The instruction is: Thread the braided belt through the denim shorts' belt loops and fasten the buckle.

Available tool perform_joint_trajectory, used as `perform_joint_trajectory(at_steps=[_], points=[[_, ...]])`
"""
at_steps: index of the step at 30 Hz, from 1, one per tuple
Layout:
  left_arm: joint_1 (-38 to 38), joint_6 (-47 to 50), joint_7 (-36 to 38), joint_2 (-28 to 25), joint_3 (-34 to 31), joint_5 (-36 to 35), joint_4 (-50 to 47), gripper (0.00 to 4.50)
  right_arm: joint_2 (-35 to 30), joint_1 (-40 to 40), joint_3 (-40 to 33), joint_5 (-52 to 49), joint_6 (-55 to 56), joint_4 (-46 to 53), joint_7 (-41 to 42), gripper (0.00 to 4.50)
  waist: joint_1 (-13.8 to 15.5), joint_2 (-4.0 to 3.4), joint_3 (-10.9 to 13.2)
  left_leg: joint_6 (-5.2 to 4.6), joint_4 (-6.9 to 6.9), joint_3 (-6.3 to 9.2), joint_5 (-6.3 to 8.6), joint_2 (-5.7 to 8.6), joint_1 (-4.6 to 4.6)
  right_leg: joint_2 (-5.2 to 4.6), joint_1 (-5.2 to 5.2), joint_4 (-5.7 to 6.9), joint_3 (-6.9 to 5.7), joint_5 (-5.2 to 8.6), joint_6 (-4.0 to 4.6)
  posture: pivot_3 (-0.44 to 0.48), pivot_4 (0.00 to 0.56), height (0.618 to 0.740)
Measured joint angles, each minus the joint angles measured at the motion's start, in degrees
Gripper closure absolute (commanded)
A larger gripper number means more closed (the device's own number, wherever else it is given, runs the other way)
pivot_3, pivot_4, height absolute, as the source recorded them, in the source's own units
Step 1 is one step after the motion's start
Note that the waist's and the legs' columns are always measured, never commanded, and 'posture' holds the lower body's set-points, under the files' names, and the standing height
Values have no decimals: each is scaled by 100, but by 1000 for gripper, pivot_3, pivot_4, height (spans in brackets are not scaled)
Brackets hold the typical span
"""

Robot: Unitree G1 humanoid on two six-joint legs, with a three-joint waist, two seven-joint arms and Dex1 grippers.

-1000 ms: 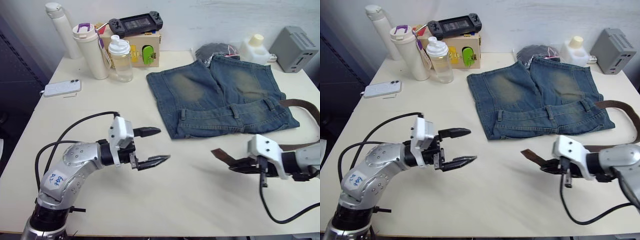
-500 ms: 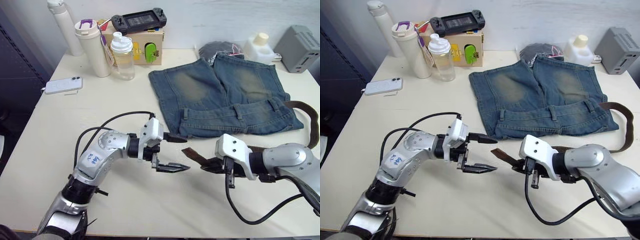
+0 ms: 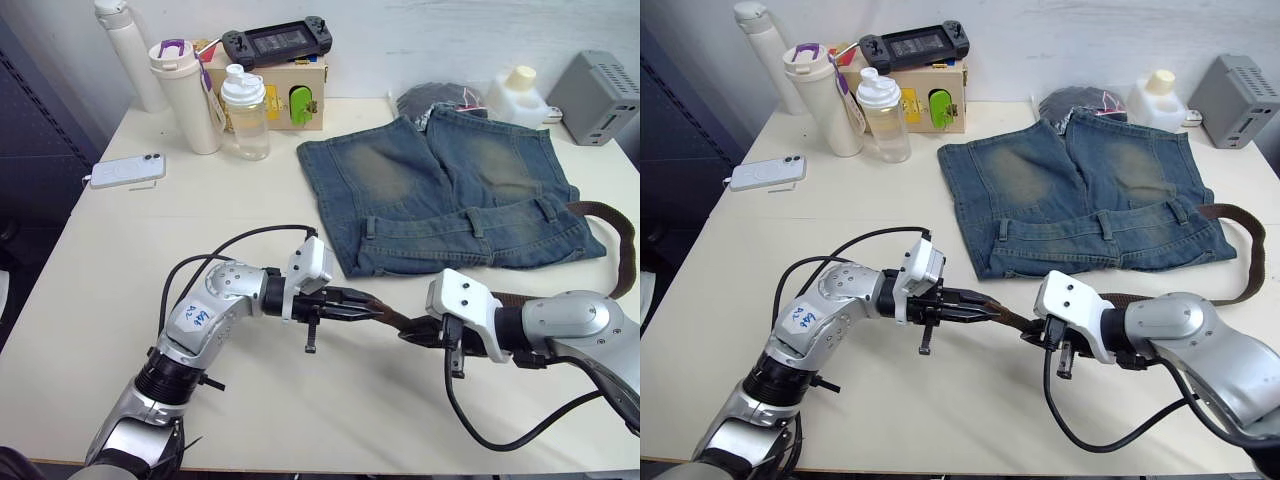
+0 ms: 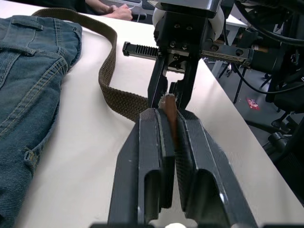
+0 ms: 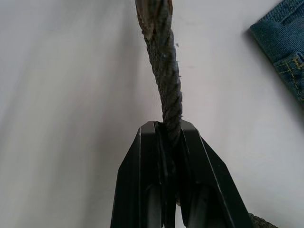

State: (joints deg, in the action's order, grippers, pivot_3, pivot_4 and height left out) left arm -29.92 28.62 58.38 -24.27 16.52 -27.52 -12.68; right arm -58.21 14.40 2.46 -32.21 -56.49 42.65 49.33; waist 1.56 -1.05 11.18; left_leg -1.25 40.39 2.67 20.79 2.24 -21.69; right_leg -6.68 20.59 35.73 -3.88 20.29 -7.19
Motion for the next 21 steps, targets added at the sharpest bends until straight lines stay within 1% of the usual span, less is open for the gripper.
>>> perform_joint_trajectory(at_steps=[4,5,6,8,9,11,12,13,15,17,18,19,20,21], points=[[14,17,-19,32,-11,10,0,4453,4,-1,0,2,-3,-1,-71,4500,-2,0,0,3,0,0,-3,0,2,0,1,3,0,0,0,0,150,690],[41,49,-57,63,-35,0,-1,4500,45,-2,-20,-4,-21,-8,-146,3631,-2,1,0,3,0,1,-3,0,2,0,1,4,0,0,0,0,150,690],[70,114,-105,102,-67,-21,-1,4500,132,-2,-85,-27,-33,-25,-208,3363,-2,1,0,3,0,0,-3,0,2,0,1,6,1,0,0,0,150,690],[153,284,-188,190,-87,-79,0,4500,254,-16,-289,-127,-71,-42,-306,2422,3,1,0,2,0,0,-4,1,2,-1,1,8,1,0,0,0,150,690],[188,381,-244,222,-112,-150,0,4500,280,-35,-438,-199,-129,-47,-355,1827,6,1,0,2,0,2,-4,1,2,-1,1,13,0,0,0,0,150,690],[287,597,-389,339,-292,-297,0,4500,355,-123,-934,-388,-297,-74,-467,884,12,2,0,2,0,2,-4,1,2,-1,-1,16,0,0,0,0,150,690],[331,682,-445,355,-359,-369,0,4500,367,-152,-1131,-464,-380,-89,-512,324,8,2,0,2,0,1,-4,1,2,-1,0,17,1,0,0,0,150,690],[381,819,-533,395,-439,-455,0,4500,389,-235,-1435,-628,-503,-119,-535,49,12,1,0,1,-2,2,-4,1,2,-1,0,19,0,0,0,0,150,690],[510,1080,-735,522,-621,-657,-4,4500,536,-391,-2144,-1076,-785,-196,-559,49,17,2,-1,1,-5,3,-4,1,2,0,-2,22,-1,0,0,0,150,690],[642,1452,-1055,745,-850,-960,-13,4500,736,-544,-3112,-2030,-1123,-318,-643,49,24,3,0,-1,-9,3,-5,1,1,0,-2,22,-1,-1,-1,0,150,690],[682,1684,-1275,892,-1006,-1180,-20,4500,761,-718,-3652,-2908,-1244,-400,-751,49,46,3,0,-3,-13,4,-7,1,2,-1,-3,21,0,-1,-1,0,150,690],[696,1784,-1377,960,-1098,-1293,-29,4500,763,-813,-3876,-3335,-1277,-426,-831,49,46,5,1,-3,-13,4,-7,0,2,0,-3,21,-1,-1,-1,0,150,690],[703,1961,-1551,1066,-1223,-1476,-53,4500,752,-1097,-4165,-4122,-1242,-455,-1039,49,59,8,0,-3,-17,6,-7,-1,2,0,-4,21,-2,-1,-1,0,150,690],[712,2129,-1738,1184,-1369,-1673,-105,4500,738,-1495,-4296,-5007,-1133,-452,-1332,49,74,10,0,-4,-19,5,-7,-3,4,1,-4,21,-3,-1,-1,0,150,690]])
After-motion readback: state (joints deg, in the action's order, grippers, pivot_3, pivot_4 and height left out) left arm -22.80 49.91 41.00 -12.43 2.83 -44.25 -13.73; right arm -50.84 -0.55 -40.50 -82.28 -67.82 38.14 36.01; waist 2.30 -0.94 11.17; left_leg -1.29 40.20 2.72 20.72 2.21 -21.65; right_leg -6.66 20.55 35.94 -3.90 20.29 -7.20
